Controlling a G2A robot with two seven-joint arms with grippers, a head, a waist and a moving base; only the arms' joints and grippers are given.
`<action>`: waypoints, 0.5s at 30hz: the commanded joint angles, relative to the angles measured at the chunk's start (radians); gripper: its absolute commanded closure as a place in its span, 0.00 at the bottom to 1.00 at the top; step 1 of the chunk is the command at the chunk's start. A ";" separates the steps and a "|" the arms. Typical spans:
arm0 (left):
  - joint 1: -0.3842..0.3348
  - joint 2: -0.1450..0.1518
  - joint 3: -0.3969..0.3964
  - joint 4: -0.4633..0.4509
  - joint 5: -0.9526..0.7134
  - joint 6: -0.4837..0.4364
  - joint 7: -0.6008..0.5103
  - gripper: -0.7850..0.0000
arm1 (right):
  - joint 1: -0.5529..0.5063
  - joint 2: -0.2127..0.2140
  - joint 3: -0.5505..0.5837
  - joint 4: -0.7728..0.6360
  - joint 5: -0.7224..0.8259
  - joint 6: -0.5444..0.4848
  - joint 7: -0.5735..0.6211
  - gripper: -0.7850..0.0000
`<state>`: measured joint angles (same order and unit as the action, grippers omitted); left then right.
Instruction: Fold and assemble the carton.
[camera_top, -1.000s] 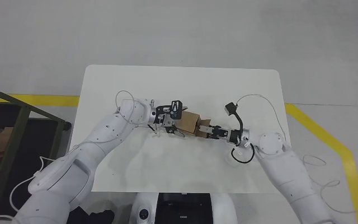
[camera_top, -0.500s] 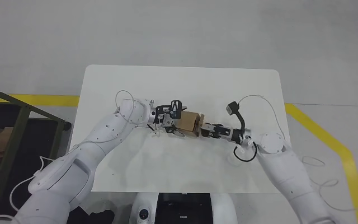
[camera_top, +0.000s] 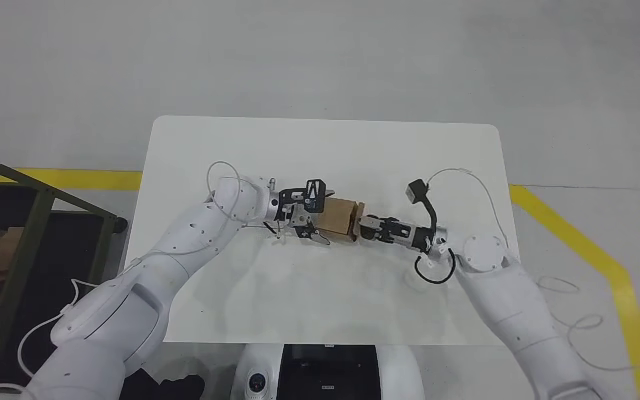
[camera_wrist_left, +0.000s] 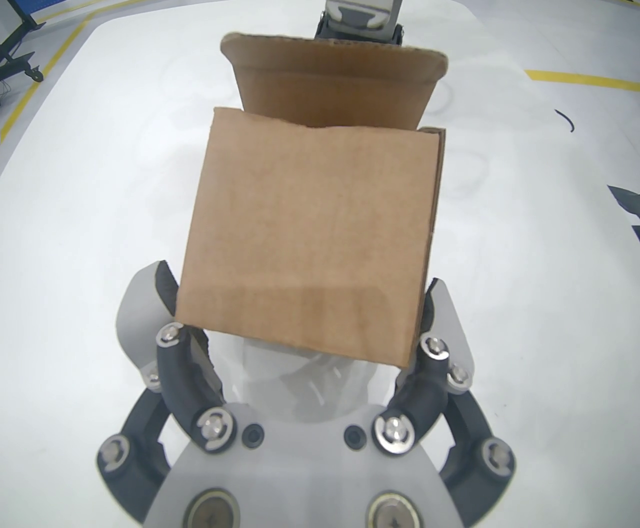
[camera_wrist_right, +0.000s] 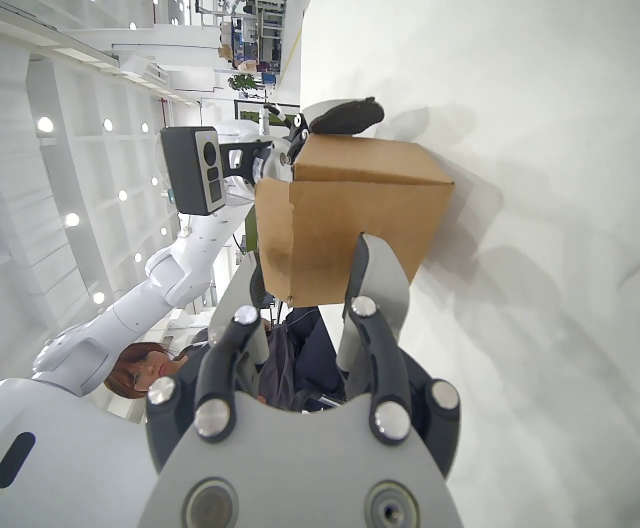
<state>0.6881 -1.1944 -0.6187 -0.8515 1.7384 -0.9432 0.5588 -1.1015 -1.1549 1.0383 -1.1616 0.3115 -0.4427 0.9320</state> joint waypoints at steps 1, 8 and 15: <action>0.000 0.000 0.000 -0.001 0.001 0.002 -0.001 0.00 | -0.002 0.001 0.003 -0.001 -0.004 0.001 -0.003 0.62; 0.000 0.000 0.000 -0.004 0.001 0.002 -0.006 0.00 | -0.010 0.005 0.013 -0.019 -0.070 0.029 -0.056 0.65; 0.000 0.000 -0.001 -0.010 0.001 0.001 -0.011 0.00 | -0.028 0.012 0.027 -0.059 -0.144 0.068 -0.113 0.68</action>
<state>0.6883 -1.1942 -0.6192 -0.8609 1.7397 -0.9420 0.5474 -1.1279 -1.1440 1.0642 -1.2161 0.1758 -0.3798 0.8253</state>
